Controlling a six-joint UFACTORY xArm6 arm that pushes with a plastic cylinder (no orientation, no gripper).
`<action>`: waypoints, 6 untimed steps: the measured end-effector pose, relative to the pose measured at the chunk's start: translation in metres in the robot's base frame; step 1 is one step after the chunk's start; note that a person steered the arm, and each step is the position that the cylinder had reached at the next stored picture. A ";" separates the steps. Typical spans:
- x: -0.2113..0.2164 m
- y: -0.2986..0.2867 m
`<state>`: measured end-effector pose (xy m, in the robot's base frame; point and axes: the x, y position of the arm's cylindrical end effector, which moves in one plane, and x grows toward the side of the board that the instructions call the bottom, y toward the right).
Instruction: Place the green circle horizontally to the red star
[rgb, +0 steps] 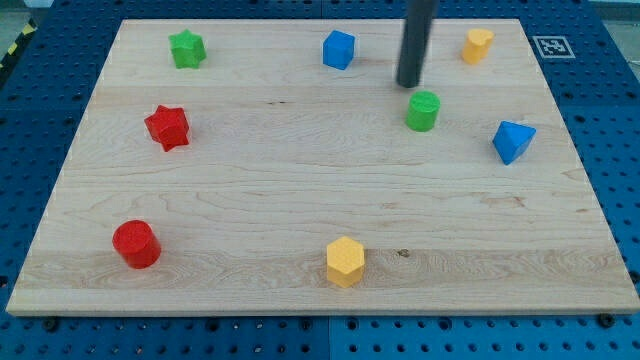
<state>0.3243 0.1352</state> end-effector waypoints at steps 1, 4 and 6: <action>0.042 0.007; 0.118 -0.006; 0.065 -0.037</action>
